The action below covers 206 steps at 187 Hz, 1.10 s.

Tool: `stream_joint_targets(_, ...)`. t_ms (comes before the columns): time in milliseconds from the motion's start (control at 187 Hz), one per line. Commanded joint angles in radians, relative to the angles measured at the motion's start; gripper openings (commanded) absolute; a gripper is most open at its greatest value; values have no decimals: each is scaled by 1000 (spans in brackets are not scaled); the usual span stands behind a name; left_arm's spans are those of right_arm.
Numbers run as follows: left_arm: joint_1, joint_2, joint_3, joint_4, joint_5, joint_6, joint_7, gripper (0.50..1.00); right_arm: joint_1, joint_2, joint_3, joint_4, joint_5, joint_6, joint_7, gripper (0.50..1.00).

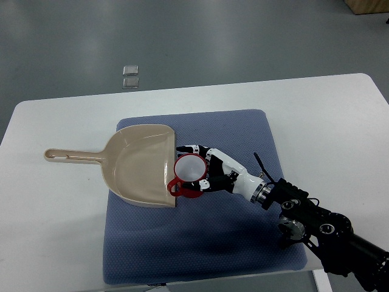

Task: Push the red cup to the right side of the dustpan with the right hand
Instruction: 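Hold the red mug against the dustpan edge with the right hand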

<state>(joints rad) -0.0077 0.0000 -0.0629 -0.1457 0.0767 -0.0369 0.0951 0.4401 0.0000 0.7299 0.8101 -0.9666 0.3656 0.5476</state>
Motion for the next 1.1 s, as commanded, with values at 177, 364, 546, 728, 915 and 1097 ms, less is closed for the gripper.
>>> stream_joint_targets(177, 0, 0, 0, 0, 0, 0, 0, 1000, -3, 0, 0, 1, 0, 15, 6, 930)
stream_joint_targets(364, 0, 0, 0, 0, 0, 0, 0, 1000, -3, 0, 2, 1, -1, 15, 8, 928)
stream_joint_targets(546, 0, 0, 0, 0, 0, 0, 0, 1000, -1, 0, 2, -2, 0, 15, 18, 930)
stream_joint_targets(728, 0, 0, 0, 0, 0, 0, 0, 1000, -1, 0, 2, -6, 0, 15, 22, 930)
stream_joint_targets(915, 0, 0, 0, 0, 0, 0, 0, 1000, -1, 0, 3, -11, 0, 15, 32, 930)
stream_joint_targets(1097, 0, 0, 0, 0, 0, 0, 0, 1000, -1, 0, 13, -12, 0, 13, 43, 928)
